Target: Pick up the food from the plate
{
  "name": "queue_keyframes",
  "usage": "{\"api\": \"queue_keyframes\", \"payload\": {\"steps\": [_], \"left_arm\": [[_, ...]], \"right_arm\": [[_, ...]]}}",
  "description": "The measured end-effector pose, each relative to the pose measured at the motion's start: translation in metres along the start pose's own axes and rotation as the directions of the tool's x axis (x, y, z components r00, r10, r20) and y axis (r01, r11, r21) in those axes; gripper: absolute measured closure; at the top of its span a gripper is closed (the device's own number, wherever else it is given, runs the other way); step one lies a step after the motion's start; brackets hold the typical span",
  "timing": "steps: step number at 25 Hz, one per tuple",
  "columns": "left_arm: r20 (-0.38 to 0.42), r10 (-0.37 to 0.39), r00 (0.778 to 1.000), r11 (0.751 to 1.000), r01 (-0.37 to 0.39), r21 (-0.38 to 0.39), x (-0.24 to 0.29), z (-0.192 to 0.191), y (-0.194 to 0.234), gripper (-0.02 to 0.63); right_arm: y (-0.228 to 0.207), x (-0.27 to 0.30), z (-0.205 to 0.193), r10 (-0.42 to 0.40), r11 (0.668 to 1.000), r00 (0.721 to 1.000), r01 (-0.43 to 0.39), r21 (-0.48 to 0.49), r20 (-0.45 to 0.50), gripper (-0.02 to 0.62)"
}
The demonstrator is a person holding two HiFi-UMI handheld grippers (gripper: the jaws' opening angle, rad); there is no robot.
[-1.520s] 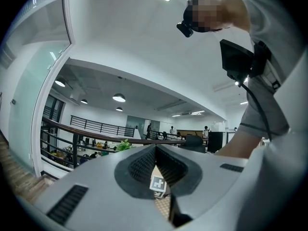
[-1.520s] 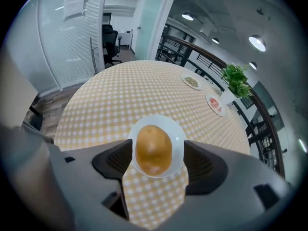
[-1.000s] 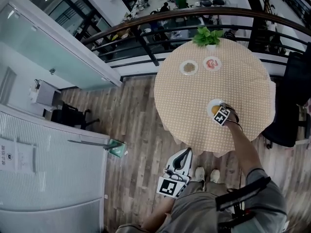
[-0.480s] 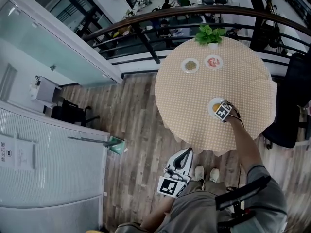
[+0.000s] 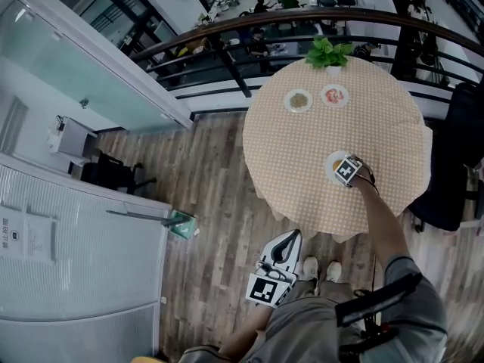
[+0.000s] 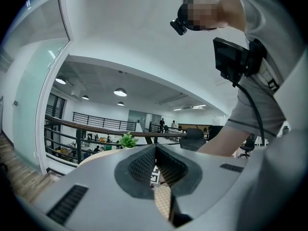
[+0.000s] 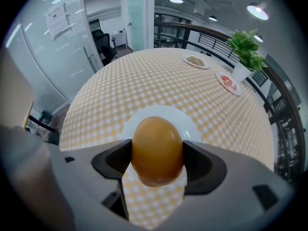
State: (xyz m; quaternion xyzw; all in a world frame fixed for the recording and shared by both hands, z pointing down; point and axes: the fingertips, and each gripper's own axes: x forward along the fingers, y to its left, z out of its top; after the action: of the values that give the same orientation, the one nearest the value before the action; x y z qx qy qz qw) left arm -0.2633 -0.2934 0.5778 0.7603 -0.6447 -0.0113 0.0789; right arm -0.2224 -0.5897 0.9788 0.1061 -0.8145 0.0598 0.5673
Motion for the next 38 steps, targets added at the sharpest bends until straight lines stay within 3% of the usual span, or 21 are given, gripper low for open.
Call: {"api": "queue_keyframes", "payload": {"steps": [14, 22, 26, 32, 38], "left_arm": [[0.048, 0.003, 0.999, 1.0, -0.004, 0.003, 0.005, 0.013, 0.001, 0.595], [0.1, 0.01, 0.995, 1.0, -0.011, 0.013, 0.008, 0.033, 0.002, 0.596], [0.128, 0.002, 0.992, 1.0, -0.005, 0.027, 0.012, 0.043, 0.002, 0.596], [0.165, 0.008, 0.986, 0.999, -0.015, 0.042, 0.014, 0.058, 0.004, 0.595], [0.204, 0.01, 0.979, 0.998, -0.022, 0.056, 0.012, 0.076, -0.006, 0.595]], "right_arm": [[-0.025, -0.076, 0.005, -0.107, 0.977, 0.968, 0.06, 0.205, 0.228, 0.276], [-0.001, -0.177, 0.02, -0.142, 0.97, 0.887, 0.037, 0.24, 0.439, 0.276], [0.021, -0.247, 0.03, -0.145, 0.958, 0.798, -0.036, 0.285, 0.585, 0.277], [0.066, -0.366, 0.034, -0.179, 0.949, 0.6, -0.103, 0.297, 0.78, 0.276], [0.104, -0.47, 0.017, -0.221, 0.952, 0.421, -0.104, 0.289, 0.88, 0.276]]}}
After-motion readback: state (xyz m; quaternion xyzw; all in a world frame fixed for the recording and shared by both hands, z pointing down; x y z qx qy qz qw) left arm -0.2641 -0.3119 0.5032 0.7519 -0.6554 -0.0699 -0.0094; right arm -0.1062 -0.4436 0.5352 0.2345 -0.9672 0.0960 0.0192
